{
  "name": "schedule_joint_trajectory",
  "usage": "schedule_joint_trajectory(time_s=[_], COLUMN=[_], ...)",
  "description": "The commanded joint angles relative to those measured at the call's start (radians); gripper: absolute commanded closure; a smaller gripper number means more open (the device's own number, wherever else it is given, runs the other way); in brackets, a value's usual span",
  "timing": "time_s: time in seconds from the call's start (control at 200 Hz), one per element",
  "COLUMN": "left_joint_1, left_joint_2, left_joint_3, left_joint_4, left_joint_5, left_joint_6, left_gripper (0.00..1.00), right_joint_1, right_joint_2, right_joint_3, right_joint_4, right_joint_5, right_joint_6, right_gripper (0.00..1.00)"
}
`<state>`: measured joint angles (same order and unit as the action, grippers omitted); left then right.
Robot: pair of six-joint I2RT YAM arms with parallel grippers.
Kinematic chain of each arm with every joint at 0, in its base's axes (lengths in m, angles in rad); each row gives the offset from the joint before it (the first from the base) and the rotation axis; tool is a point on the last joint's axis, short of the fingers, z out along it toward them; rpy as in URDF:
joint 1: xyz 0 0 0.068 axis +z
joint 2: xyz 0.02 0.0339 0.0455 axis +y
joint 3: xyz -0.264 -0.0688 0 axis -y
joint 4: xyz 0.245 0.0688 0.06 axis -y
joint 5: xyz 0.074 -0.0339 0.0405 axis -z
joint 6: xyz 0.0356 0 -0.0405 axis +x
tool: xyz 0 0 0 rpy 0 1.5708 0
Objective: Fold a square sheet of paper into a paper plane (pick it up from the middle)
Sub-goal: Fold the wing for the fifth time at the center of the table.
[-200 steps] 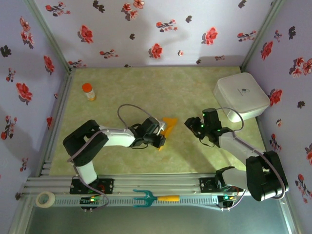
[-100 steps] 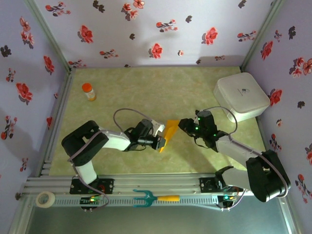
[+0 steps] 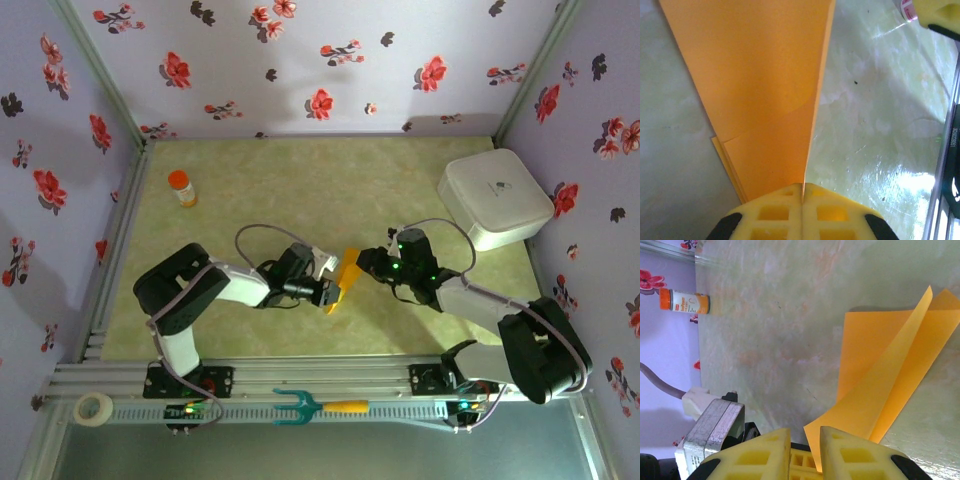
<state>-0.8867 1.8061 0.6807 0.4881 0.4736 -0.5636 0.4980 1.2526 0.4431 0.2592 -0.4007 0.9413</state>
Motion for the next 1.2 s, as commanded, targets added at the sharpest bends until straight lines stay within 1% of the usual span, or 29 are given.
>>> schedule_joint_trajectory(time_s=[0.0, 0.115, 0.285, 0.435, 0.535, 0.71, 0.845, 0.93, 1.1, 1.2], left_joint_1=[0.005, 0.008, 0.009, 0.011, 0.015, 0.024, 0.034, 0.037, 0.043, 0.048], left_joint_2=[0.028, 0.044, 0.071, 0.087, 0.103, 0.109, 0.105, 0.1, 0.096, 0.1], left_joint_3=[0.026, 0.041, 0.078, 0.11, 0.132, 0.121, 0.101, 0.086, 0.064, 0.053], left_joint_4=[-0.028, -0.033, -0.086, -0.138, -0.175, -0.152, -0.125, -0.102, -0.072, -0.052], left_joint_5=[0.033, 0.055, 0.068, 0.071, 0.074, 0.08, 0.08, 0.079, 0.079, 0.079], left_joint_6=[-0.011, -0.019, -0.029, -0.036, -0.046, -0.07, -0.095, -0.112, -0.135, -0.152], left_gripper=[0.97, 0.96, 0.96, 0.96, 0.96, 0.97, 1.0, 1.0, 1.0, 1.0], right_joint_1=[0.007, 0.008, 0.014, 0.016, 0.02, 0.025, 0.024, 0.021, -0.002, -0.017], right_joint_2=[-0.002, -0.003, -0.003, 0.027, 0.059, 0.121, 0.157, 0.175, 0.196, 0.217], right_joint_3=[-0.02, -0.038, -0.055, -0.055, -0.055, -0.044, -0.032, -0.032, -0.033, -0.015], right_joint_4=[0.0, 0.026, 0.054, 0.058, 0.093, 0.144, 0.153, 0.166, 0.191, 0.193], right_joint_5=[-0.007, -0.032, -0.065, -0.066, -0.071, -0.075, -0.052, -0.039, -0.044, -0.077], right_joint_6=[-0.02, -0.018, -0.022, -0.027, -0.013, 0.007, 0.006, 0.006, 0.014, 0.012], right_gripper=[0.77, 0.78, 0.81, 0.83, 0.84, 0.85, 0.86, 0.86, 0.86, 0.86])
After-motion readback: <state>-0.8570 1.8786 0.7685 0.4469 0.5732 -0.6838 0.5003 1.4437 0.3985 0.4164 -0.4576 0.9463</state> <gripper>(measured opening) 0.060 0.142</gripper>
